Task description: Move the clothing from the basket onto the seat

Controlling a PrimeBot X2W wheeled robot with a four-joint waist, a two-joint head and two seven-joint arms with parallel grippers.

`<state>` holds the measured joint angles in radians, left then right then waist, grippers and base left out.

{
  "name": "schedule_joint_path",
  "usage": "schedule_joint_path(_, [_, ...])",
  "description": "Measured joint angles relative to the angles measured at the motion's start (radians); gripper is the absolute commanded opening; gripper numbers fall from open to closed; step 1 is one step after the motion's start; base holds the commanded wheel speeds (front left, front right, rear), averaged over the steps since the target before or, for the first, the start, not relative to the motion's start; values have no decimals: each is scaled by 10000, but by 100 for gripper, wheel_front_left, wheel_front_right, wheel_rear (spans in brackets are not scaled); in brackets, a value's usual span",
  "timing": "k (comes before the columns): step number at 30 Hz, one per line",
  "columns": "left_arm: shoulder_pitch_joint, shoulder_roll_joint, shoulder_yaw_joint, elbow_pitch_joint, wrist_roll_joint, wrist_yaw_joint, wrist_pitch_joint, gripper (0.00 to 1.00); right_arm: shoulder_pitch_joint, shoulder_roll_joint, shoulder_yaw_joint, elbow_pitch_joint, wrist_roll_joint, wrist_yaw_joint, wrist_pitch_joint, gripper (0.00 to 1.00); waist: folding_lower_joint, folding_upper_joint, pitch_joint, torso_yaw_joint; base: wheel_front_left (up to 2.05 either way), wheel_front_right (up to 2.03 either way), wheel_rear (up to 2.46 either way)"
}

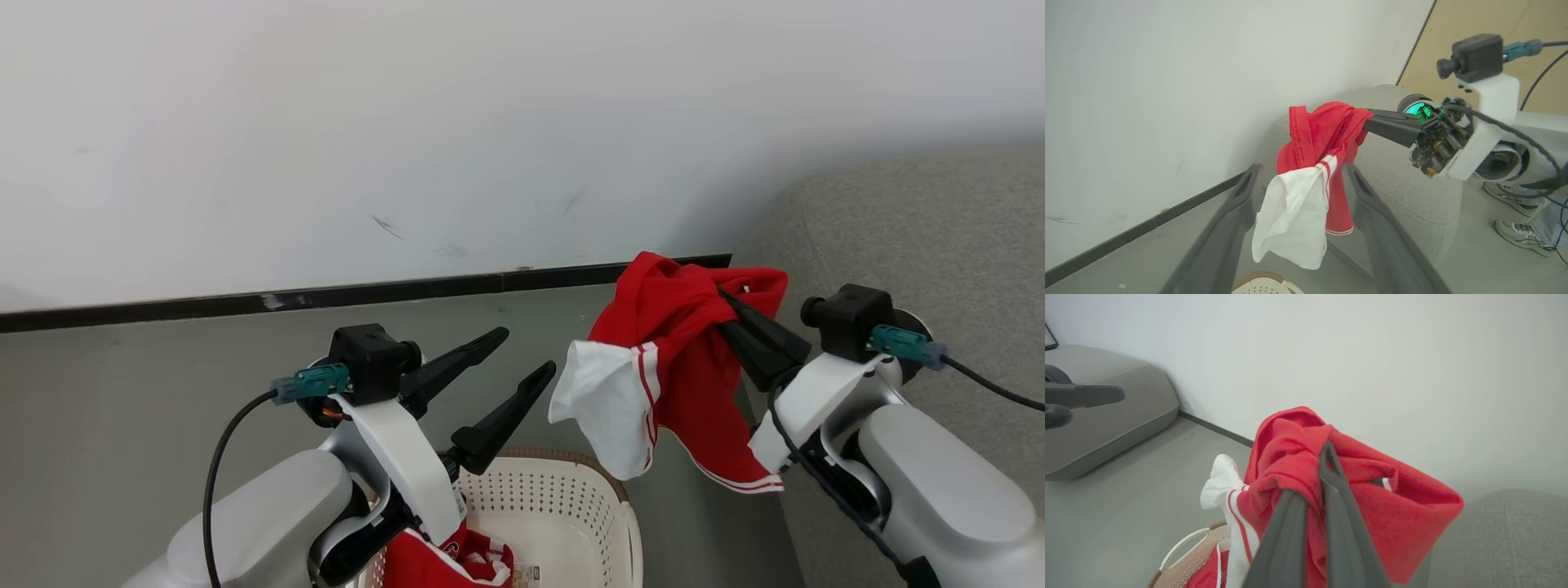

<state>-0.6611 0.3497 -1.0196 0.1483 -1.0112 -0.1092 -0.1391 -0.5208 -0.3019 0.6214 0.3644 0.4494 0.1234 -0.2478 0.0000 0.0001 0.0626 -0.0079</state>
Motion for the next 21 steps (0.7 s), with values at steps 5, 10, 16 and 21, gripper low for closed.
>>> schedule_joint_path(5, [13,-12,-90,-17,0,-6,-48,100,294,-194,-953,-416,-244,0,0,0,0,0,-21,-213,0,0,0])
schedule_joint_path(10, [17,-35,-136,-46,15,-12,-132,100,686,-222,-1916,-1078,-637,0,0,0,0,0,-47,-478,0,0,0])
schedule_joint_path(16, [19,-46,-182,-69,27,-77,-211,100,1193,-247,-2546,-1588,-890,0,0,0,0,0,-74,-787,0,0,0])
schedule_joint_path(21, [25,-56,-236,-130,29,-77,-295,100,1667,-253,-3118,-2100,-1189,0,0,0,0,0,-99,-1140,0,0,0])
